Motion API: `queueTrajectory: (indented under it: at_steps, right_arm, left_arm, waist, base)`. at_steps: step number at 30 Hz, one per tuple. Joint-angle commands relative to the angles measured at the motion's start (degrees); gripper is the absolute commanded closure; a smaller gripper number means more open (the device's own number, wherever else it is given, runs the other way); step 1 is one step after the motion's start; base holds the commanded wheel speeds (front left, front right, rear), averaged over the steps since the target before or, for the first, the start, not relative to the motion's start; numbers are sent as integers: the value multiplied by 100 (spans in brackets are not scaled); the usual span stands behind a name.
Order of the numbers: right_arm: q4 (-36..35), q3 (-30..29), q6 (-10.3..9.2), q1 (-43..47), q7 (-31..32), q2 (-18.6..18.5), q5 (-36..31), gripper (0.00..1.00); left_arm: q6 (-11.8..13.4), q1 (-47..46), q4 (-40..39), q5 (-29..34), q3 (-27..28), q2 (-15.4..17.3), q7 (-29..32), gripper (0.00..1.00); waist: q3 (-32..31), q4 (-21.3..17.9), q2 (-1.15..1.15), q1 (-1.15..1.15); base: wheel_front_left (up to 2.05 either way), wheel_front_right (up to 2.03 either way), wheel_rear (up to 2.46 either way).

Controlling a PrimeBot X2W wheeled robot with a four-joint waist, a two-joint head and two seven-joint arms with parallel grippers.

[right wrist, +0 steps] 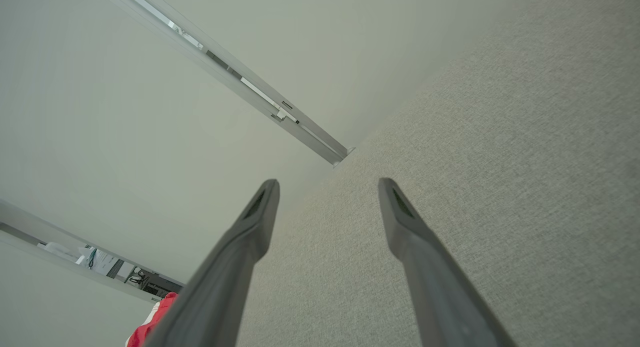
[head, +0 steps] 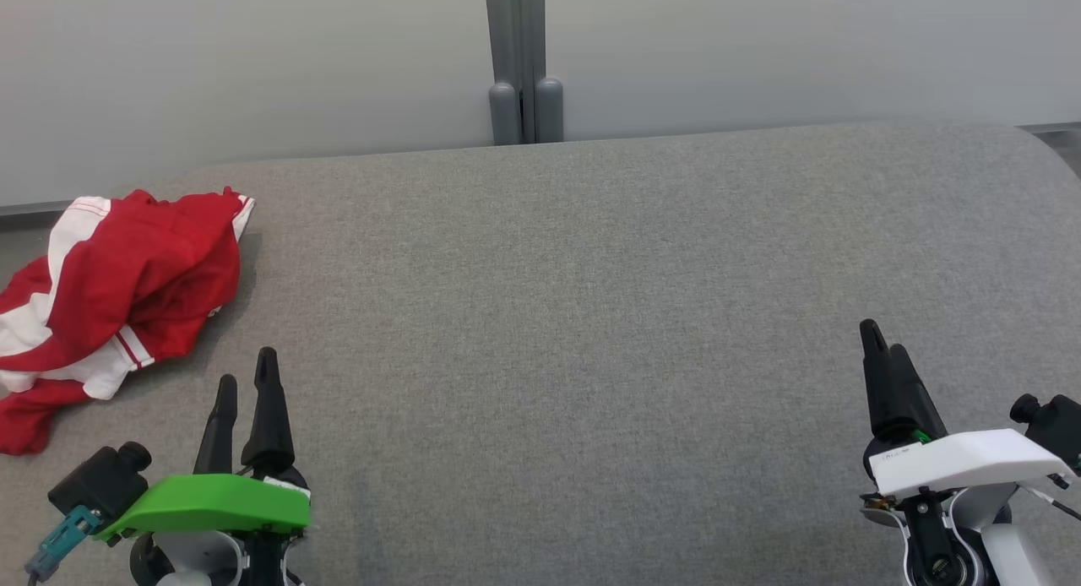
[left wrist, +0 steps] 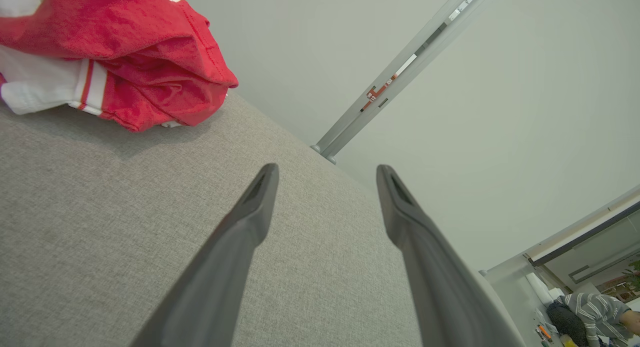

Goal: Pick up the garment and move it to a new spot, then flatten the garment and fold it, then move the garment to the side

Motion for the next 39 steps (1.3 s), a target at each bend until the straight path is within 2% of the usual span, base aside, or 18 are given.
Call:
queueTrajectory:
  at_steps: [1, 16, 39]
  right_arm:
    - [-116, 30, 3, 4, -60, -59, -192, 0]
    - [-247, 182, 4, 116, -313, -173, -1208, 0]
    - [-278, 251, 4, 261, -635, -240, -2521, 0]
  left_arm:
    - [11, -24, -98, 251, -18, 48, -63, 0]
    - [52, 72, -115, 1527, -176, 105, -318, 0]
    - [166, 125, 66, 2864, -318, 186, -637, 0]
  waist:
    - [-4, 1, 0, 0]
    - [-24, 32, 0, 0]
    - [-12, 76, 0, 0]
  base:
    - [0, 0, 0]
    - [0, 0, 0]
    - [0, 0, 0]
